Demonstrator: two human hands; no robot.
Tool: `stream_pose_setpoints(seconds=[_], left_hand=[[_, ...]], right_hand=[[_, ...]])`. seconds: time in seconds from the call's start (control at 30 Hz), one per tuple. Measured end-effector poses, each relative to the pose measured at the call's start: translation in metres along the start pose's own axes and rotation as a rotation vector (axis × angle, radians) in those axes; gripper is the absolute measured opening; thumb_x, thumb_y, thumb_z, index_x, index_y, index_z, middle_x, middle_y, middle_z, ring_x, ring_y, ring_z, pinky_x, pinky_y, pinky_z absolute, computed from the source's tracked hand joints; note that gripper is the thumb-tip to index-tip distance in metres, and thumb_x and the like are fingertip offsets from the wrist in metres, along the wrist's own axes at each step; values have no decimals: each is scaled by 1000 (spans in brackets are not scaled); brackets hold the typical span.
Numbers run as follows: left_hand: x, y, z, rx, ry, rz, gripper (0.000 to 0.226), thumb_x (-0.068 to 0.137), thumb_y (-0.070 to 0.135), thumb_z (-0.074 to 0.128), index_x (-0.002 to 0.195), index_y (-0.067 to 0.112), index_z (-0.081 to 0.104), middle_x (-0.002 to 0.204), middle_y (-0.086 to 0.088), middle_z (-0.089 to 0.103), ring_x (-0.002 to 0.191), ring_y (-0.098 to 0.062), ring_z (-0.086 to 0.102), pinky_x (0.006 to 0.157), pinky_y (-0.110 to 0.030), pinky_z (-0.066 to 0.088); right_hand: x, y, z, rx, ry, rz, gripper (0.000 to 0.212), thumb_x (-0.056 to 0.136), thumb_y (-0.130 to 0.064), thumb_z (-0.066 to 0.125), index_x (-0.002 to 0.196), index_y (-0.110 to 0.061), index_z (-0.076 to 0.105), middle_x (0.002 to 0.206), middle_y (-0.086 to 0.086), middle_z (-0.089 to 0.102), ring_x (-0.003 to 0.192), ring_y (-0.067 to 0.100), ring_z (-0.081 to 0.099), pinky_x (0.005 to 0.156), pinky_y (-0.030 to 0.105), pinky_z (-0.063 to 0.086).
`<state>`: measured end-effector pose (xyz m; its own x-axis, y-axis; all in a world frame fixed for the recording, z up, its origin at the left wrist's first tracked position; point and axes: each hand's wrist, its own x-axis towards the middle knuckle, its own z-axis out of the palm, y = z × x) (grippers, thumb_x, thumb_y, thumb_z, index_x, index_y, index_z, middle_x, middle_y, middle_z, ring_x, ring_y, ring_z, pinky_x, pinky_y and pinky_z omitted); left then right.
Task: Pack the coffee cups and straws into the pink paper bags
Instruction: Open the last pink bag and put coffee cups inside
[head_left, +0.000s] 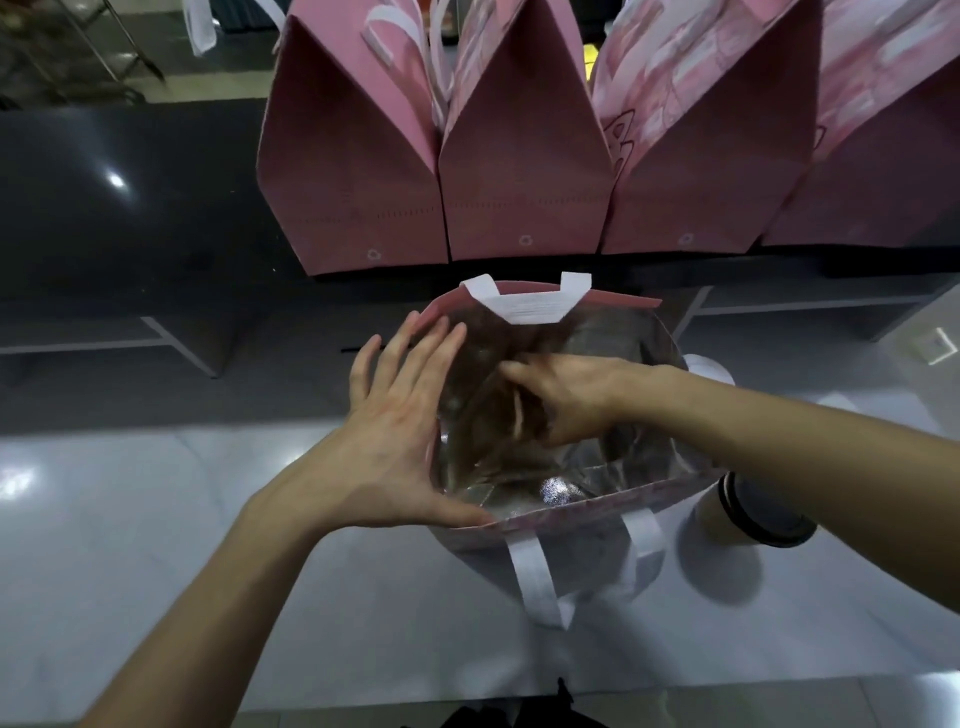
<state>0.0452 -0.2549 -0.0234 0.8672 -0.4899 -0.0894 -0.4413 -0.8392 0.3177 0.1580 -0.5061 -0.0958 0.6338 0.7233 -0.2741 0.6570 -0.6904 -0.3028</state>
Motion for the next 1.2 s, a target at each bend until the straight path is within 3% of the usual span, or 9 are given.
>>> stream_pose_setpoints(seconds=[0.2,0.3,0.57,0.67,0.8,0.93,1.03,1.1,1.2], left_hand=[[2,-2,3,2,7,16,159,59,97,69,172,24,-16,180,8,-20,160,-12,-37,133,-55,-17],[4,-4,3,4,5,16,158,60,98,68,172,26,-16,180,9,-19,161,-12,-36,132,-55,-17],[6,0,3,27,-7,26,158,59,102,64,173,26,-14,181,7,-19,160,-13,-38,133,-57,-16],[7,1,2,41,-26,8,157,59,101,63,172,27,-15,180,8,-21,159,-13,-39,132,-55,-17],[10,4,-1,25,-54,-16,157,58,98,66,172,30,-17,179,11,-26,157,-11,-42,132,-51,-20],[18,6,-4,-35,-77,-42,161,55,95,76,171,35,-18,176,17,-29,159,-9,-38,134,-52,-14],[22,8,-4,-59,-78,-51,161,57,90,84,171,37,-16,175,22,-29,158,-6,-37,135,-50,-9],[25,9,-3,-46,-80,-49,160,58,87,85,172,35,-15,176,20,-27,159,-7,-36,136,-51,-7],[25,6,0,-35,-74,-48,160,59,86,86,172,34,-14,177,19,-25,159,-6,-36,136,-50,-6]], right_hand=[[-1,4,11,-175,-277,167,61,72,-60,88,122,-34,65,91,-16,54,89,22,64,76,35,57],[-4,3,10,-236,-469,277,80,71,-70,87,138,-36,62,111,-10,66,96,21,64,72,32,45],[-5,-37,7,-380,-784,319,72,88,-61,81,148,-24,61,135,0,69,114,27,69,99,40,56],[-14,-44,-14,-274,-612,340,45,94,-55,77,122,-20,76,101,-2,76,83,20,69,70,31,52],[-47,-40,-62,11,-202,238,16,98,-28,64,104,-30,79,87,-10,74,79,12,68,66,29,52],[-101,-25,-85,605,584,127,34,78,0,46,66,-22,69,61,-9,68,53,3,59,54,16,45],[-130,5,-58,630,1167,341,35,74,1,43,61,-26,62,57,-6,63,53,9,57,53,27,45],[-139,42,-31,375,1162,622,30,81,-3,50,81,-26,70,80,-4,71,75,18,68,69,33,55],[-142,83,8,222,447,852,64,91,-36,73,151,-23,54,145,14,55,130,37,60,106,45,52]])
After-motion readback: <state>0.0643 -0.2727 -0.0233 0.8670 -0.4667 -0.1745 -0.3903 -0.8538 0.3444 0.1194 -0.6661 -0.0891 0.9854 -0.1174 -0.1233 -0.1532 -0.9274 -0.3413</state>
